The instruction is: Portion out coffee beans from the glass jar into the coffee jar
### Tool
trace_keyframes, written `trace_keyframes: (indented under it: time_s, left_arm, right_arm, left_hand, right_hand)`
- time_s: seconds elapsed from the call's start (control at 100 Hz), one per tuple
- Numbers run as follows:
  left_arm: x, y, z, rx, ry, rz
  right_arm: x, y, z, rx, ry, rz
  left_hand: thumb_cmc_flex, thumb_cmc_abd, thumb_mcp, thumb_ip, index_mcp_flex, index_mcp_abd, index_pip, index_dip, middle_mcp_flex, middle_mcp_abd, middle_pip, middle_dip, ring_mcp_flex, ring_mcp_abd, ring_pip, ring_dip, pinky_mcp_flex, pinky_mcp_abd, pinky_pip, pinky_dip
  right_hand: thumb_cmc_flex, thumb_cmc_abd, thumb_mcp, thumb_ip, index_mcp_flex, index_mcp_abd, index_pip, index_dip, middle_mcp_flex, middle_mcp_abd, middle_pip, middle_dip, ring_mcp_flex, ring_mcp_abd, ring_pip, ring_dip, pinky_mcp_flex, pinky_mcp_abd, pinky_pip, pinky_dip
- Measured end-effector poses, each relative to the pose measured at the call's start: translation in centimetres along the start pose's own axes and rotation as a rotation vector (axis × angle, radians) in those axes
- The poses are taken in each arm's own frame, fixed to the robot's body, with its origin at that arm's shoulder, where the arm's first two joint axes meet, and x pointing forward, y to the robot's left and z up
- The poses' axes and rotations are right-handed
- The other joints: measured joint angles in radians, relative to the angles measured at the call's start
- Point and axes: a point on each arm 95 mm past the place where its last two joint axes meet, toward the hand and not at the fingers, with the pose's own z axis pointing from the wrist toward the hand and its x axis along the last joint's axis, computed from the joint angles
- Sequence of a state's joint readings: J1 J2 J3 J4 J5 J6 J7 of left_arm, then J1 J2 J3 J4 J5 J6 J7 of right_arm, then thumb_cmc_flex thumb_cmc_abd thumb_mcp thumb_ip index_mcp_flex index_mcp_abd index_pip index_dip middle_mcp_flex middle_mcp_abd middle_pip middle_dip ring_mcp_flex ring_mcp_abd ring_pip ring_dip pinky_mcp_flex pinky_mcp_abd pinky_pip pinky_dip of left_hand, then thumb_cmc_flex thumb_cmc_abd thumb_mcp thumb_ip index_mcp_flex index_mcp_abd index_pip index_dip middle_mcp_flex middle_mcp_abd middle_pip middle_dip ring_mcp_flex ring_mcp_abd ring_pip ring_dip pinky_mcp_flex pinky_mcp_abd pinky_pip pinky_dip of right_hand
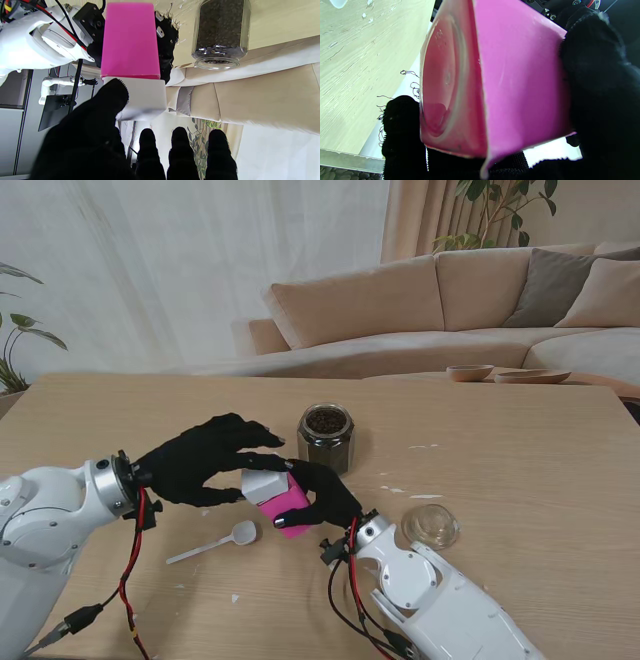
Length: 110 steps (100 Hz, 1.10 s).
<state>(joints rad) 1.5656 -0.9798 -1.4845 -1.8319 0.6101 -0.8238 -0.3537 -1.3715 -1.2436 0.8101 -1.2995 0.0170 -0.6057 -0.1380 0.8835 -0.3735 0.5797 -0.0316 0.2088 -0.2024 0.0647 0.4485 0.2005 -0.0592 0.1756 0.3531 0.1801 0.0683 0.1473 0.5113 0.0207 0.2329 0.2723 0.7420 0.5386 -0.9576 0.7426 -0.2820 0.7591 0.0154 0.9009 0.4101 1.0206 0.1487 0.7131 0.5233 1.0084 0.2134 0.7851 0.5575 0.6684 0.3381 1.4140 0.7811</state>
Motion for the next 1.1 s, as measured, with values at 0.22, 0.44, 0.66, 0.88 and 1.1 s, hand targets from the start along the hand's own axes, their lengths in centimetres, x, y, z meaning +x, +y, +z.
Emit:
trace_keyframes:
  time_s: [0.22,0.44,0.66,0.88,1.1]
  left_arm:
    - [0.2,0.2,0.4,-0.037,-0.007,0.014]
    - [0.3,0.0,0.8,-0.02,-0.046,-0.051]
    - [0.6,0.2,1.1,-0.019,-0.082,-0.086]
    - [0.9,0.3,1.6,0.019,-0.146,-0.079]
    - [1.2,0.4,2.2,0.032,-0.193,-0.144]
  right_arm:
    - [0.0,-0.1,0.1,0.009,0.002,-0.008]
    - [-0.3,-0.3,0.1,0.017,-0.002,-0.013]
    - [-0.4,-0.4,0.1,0.018,-0.001,-0.013]
    - [-0.5,-0.3,0.2,0.008,-0.002,-0.013]
    - [-0.5,-0.4,0.4,0.008,0.004,-0.012]
  left_hand:
    - [0.0,-0.008,-0.03,0.0,0.066,0.01,0.056,0.013,0.007,0.0,0.018,0.0,0.005,0.0,0.001,0.0,0.008,0.0,0.009,-0.011]
    - [-0.023,0.024,-0.265,-0.004,0.159,0.189,0.118,0.012,0.227,-0.011,0.051,0.007,0.093,0.003,0.025,0.0,0.032,0.003,0.036,-0.012]
    - [-0.023,0.074,-0.401,-0.004,0.189,0.253,0.143,0.011,0.311,0.042,0.158,0.145,0.155,0.004,0.079,0.04,0.042,0.008,0.056,-0.012]
    - [-0.051,0.077,-0.509,-0.014,0.255,0.294,0.193,0.01,0.381,0.098,0.325,0.279,0.243,0.029,0.174,0.132,0.064,0.032,0.105,-0.01]
    - [-0.077,0.13,-0.598,-0.015,0.309,0.337,0.219,-0.011,0.471,0.211,0.468,0.36,0.327,0.067,0.282,0.199,0.077,0.067,0.149,0.006]
  right_hand:
    - [0.0,0.0,0.0,0.0,0.0,0.0,0.0,0.0,0.0,0.0,0.0,0.0,0.0,0.0,0.0,0.0,0.0,0.0,0.0,0.0]
    - [0.0,0.0,0.0,0.0,0.0,0.009,0.0,0.0,0.0,0.002,0.0,0.0,0.002,0.0,0.0,0.001,-0.001,0.0,0.0,0.0]
    - [0.0,0.0,0.0,0.0,0.0,0.009,0.0,0.0,0.0,0.002,0.0,0.0,0.002,0.0,0.0,0.001,-0.006,0.0,0.0,0.0]
    - [0.0,0.0,0.0,0.0,0.0,0.01,0.0,0.0,0.0,0.002,0.001,0.0,0.002,0.0,0.0,0.01,-0.009,0.0,0.0,0.0]
    - [0.0,0.0,0.0,0.0,0.001,0.01,0.0,0.0,0.0,0.002,0.001,0.0,0.002,0.0,0.0,0.01,-0.009,0.0,0.0,0.0]
